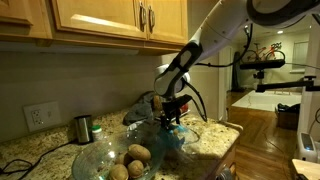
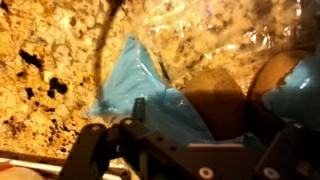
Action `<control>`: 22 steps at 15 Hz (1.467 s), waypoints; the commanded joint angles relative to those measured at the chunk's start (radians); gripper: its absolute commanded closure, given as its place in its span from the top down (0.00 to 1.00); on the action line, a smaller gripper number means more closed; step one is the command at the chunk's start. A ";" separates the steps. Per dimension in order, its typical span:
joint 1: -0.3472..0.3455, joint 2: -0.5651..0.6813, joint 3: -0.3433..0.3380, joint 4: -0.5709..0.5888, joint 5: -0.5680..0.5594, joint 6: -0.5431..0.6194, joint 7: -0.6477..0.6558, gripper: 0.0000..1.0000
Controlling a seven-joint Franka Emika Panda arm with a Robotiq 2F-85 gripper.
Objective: Pick a potato from the bag and place it in the glass basin
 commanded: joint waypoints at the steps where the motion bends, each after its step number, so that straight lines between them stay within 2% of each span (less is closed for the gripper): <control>1: -0.015 0.008 0.005 -0.005 0.006 0.025 -0.016 1.00; 5: -0.075 -0.003 0.058 0.011 0.109 -0.052 -0.112 1.00; 8: -0.097 -0.011 0.064 0.009 0.156 -0.054 -0.149 1.00; 16: -0.098 -0.012 0.062 0.006 0.169 -0.040 -0.166 1.00; 19: -0.097 -0.011 0.064 0.006 0.170 -0.039 -0.170 0.82; 22: -0.097 -0.008 0.067 0.009 0.172 -0.040 -0.172 0.82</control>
